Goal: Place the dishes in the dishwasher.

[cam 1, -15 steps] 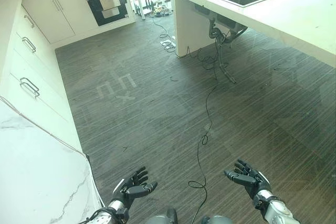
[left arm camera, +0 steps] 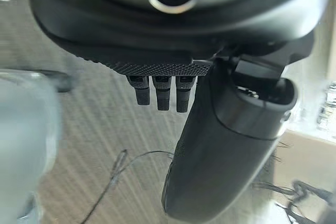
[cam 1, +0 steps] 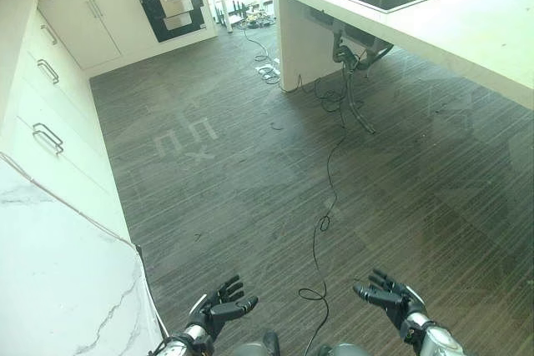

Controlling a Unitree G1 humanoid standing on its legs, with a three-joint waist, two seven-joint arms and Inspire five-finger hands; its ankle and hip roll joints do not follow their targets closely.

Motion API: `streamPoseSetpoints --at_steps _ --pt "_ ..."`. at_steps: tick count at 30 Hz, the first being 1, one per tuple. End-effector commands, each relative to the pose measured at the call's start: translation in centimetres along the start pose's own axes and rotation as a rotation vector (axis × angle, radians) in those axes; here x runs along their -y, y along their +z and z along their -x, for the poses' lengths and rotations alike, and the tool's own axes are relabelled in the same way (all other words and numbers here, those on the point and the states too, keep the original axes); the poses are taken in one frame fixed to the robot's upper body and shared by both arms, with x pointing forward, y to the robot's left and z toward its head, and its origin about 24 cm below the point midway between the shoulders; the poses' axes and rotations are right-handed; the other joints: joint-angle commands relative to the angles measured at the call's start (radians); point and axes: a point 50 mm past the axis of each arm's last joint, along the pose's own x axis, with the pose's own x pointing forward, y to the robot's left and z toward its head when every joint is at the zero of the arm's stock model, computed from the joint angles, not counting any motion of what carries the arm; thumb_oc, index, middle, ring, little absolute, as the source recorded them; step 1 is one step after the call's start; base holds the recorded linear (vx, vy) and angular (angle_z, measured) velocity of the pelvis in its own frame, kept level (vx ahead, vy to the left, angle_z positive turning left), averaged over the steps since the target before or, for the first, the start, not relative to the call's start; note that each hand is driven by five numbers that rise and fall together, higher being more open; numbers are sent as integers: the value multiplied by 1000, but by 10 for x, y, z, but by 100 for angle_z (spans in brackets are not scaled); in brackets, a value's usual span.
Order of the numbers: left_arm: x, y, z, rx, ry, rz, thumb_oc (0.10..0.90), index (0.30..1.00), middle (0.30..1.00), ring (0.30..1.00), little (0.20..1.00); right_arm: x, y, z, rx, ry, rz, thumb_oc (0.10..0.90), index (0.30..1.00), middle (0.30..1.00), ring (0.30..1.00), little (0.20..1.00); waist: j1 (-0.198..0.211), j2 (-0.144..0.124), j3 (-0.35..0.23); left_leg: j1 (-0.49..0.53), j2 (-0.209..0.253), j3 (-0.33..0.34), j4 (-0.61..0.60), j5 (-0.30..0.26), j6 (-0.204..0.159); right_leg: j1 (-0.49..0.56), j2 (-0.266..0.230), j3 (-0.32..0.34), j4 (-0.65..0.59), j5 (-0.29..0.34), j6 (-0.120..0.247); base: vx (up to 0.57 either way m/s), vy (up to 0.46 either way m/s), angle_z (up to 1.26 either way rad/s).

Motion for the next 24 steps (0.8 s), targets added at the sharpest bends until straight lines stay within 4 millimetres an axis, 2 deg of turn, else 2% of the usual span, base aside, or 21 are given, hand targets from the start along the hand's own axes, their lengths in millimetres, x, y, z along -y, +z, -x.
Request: streamPoseSetpoints --at_steps 1,4,5,6,7,8,9,12,13,15,17,18,19,23,24 --pt "9 35 -10 146 -34 -32 800 900 900 900 900 -13 38 -6 174 111 38 800 900 900 900 900 0 0 0 32 66 -35 98 -207 -62 34 -18 -13 -95 7 76 79 -19 2" --pt "8 39 -12 179 5 -45 800 900 900 900 900 -15 41 -6 178 138 69 800 900 900 900 900 -3 -10 6 58 55 -7 98 -190 -62 33 -25 -10 -95 7 67 94 -10 3" --pt "9 44 -13 204 22 -53 800 900 900 900 900 -16 45 -6 185 148 96 800 900 900 900 900 1 -25 19 70 35 8 98 -148 -59 35 -35 1 -95 9 59 130 -41 -2" --pt "9 50 -13 232 31 -67 800 900 900 900 900 -15 47 -5 195 152 119 800 900 900 900 900 12 -47 37 71 14 5 98 -65 -63 41 -48 16 -95 11 50 87 -62 -8" --pt "9 55 -13 254 36 -82 800 900 900 900 900 -15 50 -5 206 152 138 800 900 900 900 900 17 -56 54 16 8 -9 190 -32 -66 44 -49 23 -95 15 40 68 -54 -11" --pt "9 61 -13 275 42 -95 800 900 900 900 900 -14 53 -4 224 147 149 800 900 900 900 900 24 -57 72 -55 1 -20 274 -9 -67 47 -41 32 -95 19 30 75 -4 2" --pt "8 63 -12 279 42 -100 800 900 900 900 900 -13 55 -4 233 143 147 800 900 900 900 900 29 -52 81 -89 3 -19 285 5 -69 51 -33 32 -95 18 28 172 71 20" --pt "4 61 -9 277 38 -115 800 900 900 900 900 -14 63 -4 272 170 134 800 900 900 900 900 42 -35 89 -86 21 10 130 35 -74 71 -16 25 -95 -1 37 224 142 17" --pt "3 58 -8 276 38 -124 800 900 900 900 900 -17 64 -4 276 185 134 800 900 900 900 900 45 -7 90 -120 58 9 98 32 -85 84 9 18 -95 -14 41 306 240 12" --pt "4 53 -6 272 37 -139 800 900 900 900 900 -21 64 -4 282 204 115 800 900 900 900 900 54 28 91 -224 123 -12 98 42 -108 113 38 8 -95 -36 39 375 296 8" --pt "5 50 -6 278 29 -149 800 900 900 900 900 -19 63 -2 293 195 95 800 900 900 900 900 59 34 90 -278 153 17 98 45 -112 146 22 -11 -95 -56 43 395 353 6" --pt "5 50 -5 280 29 -151 800 900 900 900 900 -19 64 -3 296 192 92 800 900 900 900 900 56 27 84 -266 145 27 98 20 -117 161 7 -14 -95 -74 52 317 435 2" --pt "2 50 -3 287 38 -156 800 900 900 900 900 -19 66 -3 301 179 76 800 900 900 900 900 65 35 76 -258 139 35 98 12 -102 177 -6 -19 -95 -73 65 216 309 -2" --pt "-2 51 -3 256 39 -226 800 900 900 900 900 -17 56 -6 264 172 -52 800 900 900 900 900 76 31 46 -235 91 4 98 -27 -63 255 -1 16 -95 -101 80 277 271 -19" --pt "-3 53 -4 247 33 -264 800 900 900 900 900 -17 54 -6 262 174 -56 800 900 900 900 900 73 24 38 -206 68 -2 98 -49 -44 293 -7 2 -95 -60 90 430 303 -9"
